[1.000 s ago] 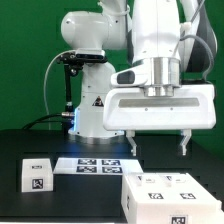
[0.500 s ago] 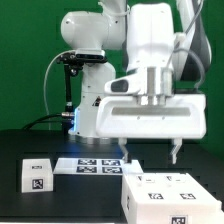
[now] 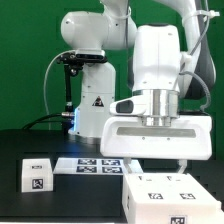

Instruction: Assemble cabinet

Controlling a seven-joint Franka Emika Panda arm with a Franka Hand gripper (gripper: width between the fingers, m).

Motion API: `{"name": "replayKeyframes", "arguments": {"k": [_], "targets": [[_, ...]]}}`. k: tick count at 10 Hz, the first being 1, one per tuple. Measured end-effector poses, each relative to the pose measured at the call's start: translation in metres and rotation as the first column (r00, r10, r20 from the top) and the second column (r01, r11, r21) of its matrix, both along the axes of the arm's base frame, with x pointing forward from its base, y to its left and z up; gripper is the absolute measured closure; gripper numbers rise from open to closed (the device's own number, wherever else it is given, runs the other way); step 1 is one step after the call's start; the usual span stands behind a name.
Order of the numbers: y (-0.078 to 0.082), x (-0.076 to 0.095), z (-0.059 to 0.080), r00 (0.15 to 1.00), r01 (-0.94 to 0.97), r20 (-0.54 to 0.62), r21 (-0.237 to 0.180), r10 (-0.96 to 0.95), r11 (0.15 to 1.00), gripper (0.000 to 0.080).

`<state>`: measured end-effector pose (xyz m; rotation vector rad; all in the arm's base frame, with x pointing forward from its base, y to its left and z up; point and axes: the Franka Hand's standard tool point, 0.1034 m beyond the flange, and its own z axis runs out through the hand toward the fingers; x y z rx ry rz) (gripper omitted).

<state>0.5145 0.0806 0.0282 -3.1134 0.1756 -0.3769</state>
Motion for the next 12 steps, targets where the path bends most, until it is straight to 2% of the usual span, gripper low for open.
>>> {"name": "replayKeyframes", "arguments": {"k": [2, 5, 6, 7, 8, 9, 12], "targets": [[0.0039, -0.0016, -0.0126, 1.000, 0.005, -0.004, -0.008, -0.005, 1.000, 0.0151], [0.0072, -0.0036, -0.0131, 1.000, 0.012, -0.010, -0.005, -0.012, 1.000, 0.0151], [0.0071, -0.0037, -0.0132, 1.000, 0.012, -0.011, -0.005, -0.012, 1.000, 0.0249], [0.0071, -0.0037, -0.0133, 1.000, 0.012, -0.011, -0.005, -0.012, 1.000, 0.0430], [0.0054, -0.0041, -0.0136, 1.000, 0.014, -0.012, -0.006, -0.014, 1.000, 0.0430], [0.0023, -0.0050, -0.0142, 1.000, 0.017, -0.014, -0.009, -0.017, 1.000, 0.0568], [0.0029, -0.0063, -0.0129, 0.999, 0.011, -0.030, -0.007, -0.011, 1.000, 0.0584]]}}
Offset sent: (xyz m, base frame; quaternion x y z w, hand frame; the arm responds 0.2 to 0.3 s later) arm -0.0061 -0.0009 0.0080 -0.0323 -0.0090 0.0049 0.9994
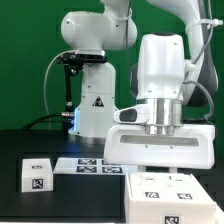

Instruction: Assemble cabinet

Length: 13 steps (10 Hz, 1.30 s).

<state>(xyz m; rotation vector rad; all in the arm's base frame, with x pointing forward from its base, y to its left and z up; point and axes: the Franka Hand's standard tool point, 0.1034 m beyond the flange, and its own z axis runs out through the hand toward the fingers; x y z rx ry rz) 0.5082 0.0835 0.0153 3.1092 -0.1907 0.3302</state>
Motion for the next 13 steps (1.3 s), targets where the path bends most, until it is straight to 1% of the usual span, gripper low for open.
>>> {"name": "replayKeyframes", "arguments": {"k": [1, 3, 4, 6, 7, 8, 9, 10, 11, 13], "targets": [[0.000, -0.003, 0.011, 0.998, -0.001, -0.056, 0.016, 0.002, 1.000, 0.0584], [0.003, -0.007, 0.043, 0.984, 0.050, -0.173, 0.045, -0.042, 0.998, 0.0584], [0.011, -0.001, 0.059, 0.978, 0.106, -0.188, 0.060, -0.093, 0.993, 0.0584], [0.009, 0.000, 0.057, 0.979, 0.101, -0.183, 0.056, -0.089, 0.993, 0.0584], [0.010, 0.000, 0.058, 0.979, 0.100, -0.185, 0.058, -0.088, 0.993, 0.0584], [0.010, -0.008, 0.069, 0.965, 0.045, -0.261, 0.034, -0.034, 0.998, 0.0584], [0.003, -0.007, 0.085, 0.950, -0.027, -0.309, 0.026, 0.034, 0.999, 0.0584], [-0.001, -0.001, 0.097, 0.940, -0.061, -0.336, 0.017, 0.063, 0.998, 0.0584], [0.000, 0.004, 0.096, 0.947, -0.011, -0.321, 0.010, 0.014, 1.000, 0.0584], [0.000, 0.002, 0.095, 0.946, -0.016, -0.324, 0.010, 0.018, 1.000, 0.0584]]}}
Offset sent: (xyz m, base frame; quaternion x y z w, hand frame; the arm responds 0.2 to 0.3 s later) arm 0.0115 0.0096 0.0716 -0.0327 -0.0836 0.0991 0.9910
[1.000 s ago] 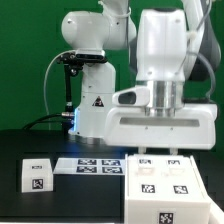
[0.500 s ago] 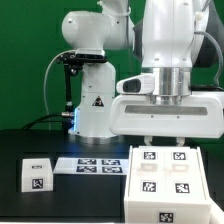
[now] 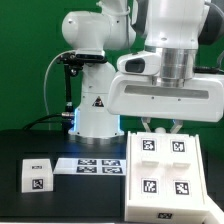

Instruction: Assemble cabinet

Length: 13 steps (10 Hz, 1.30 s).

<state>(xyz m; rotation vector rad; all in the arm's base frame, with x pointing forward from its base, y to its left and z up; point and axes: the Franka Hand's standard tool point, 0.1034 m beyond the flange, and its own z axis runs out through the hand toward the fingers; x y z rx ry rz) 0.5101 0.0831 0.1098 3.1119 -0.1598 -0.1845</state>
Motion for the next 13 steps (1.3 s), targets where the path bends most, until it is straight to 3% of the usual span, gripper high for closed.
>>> {"name": "replayKeyframes", "arguments": {"k": [2, 4, 8, 9, 11, 13], "targets": [[-0.002, 0.006, 0.007, 0.998, -0.064, -0.023, 0.000, 0.063, 0.998, 0.0583], [-0.008, 0.028, 0.011, 0.987, -0.159, -0.013, 0.008, 0.159, 0.987, 0.0583], [-0.010, 0.030, 0.010, 0.983, -0.182, -0.015, 0.000, 0.182, 0.983, 0.0583], [-0.013, 0.031, 0.015, 0.980, -0.198, -0.033, 0.008, 0.198, 0.980, 0.0583], [-0.019, 0.046, 0.024, 0.973, -0.229, -0.031, 0.011, 0.229, 0.973, 0.0583], [-0.019, 0.047, 0.022, 0.972, -0.230, -0.035, 0.008, 0.230, 0.973, 0.0583]]}}
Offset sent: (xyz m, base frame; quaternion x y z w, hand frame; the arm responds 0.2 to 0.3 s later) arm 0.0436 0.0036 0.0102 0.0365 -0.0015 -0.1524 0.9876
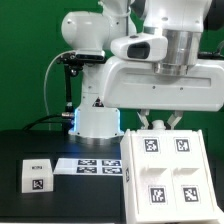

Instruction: Assemble cabinet

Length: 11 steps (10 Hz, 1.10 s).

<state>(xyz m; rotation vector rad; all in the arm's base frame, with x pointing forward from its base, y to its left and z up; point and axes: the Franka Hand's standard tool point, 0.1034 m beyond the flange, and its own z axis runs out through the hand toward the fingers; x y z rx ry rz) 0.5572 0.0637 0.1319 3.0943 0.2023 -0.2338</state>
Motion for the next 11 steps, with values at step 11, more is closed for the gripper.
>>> {"name": "replayKeyframes", "arguments": {"k": [11], "targets": [[0.013, 0.021, 0.007, 0.989, 0.051, -0.136, -0.038, -0.056, 0.998, 0.0583]]}}
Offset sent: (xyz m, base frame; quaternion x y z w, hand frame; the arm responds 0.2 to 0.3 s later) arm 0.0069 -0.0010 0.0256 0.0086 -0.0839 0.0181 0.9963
